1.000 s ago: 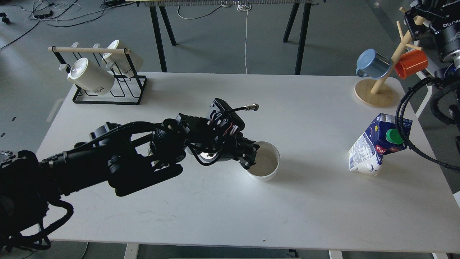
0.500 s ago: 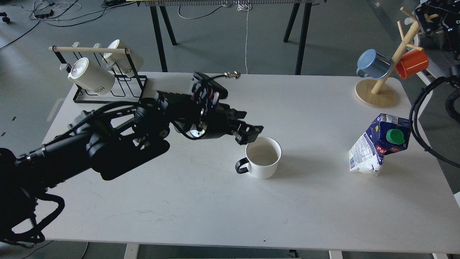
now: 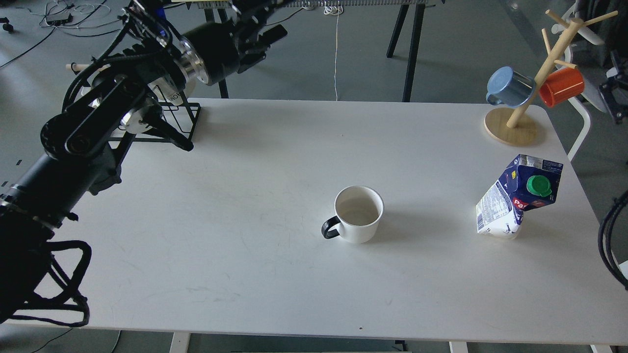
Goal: Place cup and milk with both arms
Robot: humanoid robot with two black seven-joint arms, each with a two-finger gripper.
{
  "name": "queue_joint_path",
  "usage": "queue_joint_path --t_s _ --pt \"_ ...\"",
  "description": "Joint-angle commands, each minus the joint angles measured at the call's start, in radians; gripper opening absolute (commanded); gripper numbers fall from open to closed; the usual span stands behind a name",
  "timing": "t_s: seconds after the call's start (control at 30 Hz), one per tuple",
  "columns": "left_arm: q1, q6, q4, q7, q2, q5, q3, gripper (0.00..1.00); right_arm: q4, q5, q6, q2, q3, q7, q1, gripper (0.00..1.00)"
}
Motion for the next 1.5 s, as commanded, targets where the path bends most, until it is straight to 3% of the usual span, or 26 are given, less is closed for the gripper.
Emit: queue_joint_path --t_s 0.0,0.2,0.5,0.73,0.97,1.23,1.47 --pt "0.003 0.012 0.071 -0.002 -0.014 -0.291 -0.004 0.99 0.087 0.002 0.0 -0.001 0.08 0.008 -0.179 0.99" --pt "0.001 0.014 0.196 0.0 -0.016 -0.553 -0.058 0.99 0.236 0.008 0.0 0.01 0.237 0.023 -0.478 0.98" --pt "0.007 0.006 0.29 0.012 0.0 -0.807 -0.07 1.0 0.293 0.032 0.0 0.145 0.21 0.012 -0.73 0.98" --pt "0.009 0.012 0.29 0.008 -0.005 -0.817 -0.07 1.0 0.293 0.006 0.0 0.292 0.068 0.014 -0.71 0.96" --pt "0.013 0.012 0.304 0.008 0.001 -0.817 -0.072 1.0 0.232 -0.07 0.0 0.395 -0.018 0.019 -0.574 0.92" --pt "0.012 0.002 0.319 0.012 0.0 -0.817 -0.072 1.0 0.081 -0.074 0.0 0.472 -0.025 0.019 -0.44 0.92" --pt "0.001 0.002 0.342 0.014 0.0 -0.817 -0.07 1.0 0.049 -0.074 0.0 0.505 -0.025 0.019 -0.371 0.82"
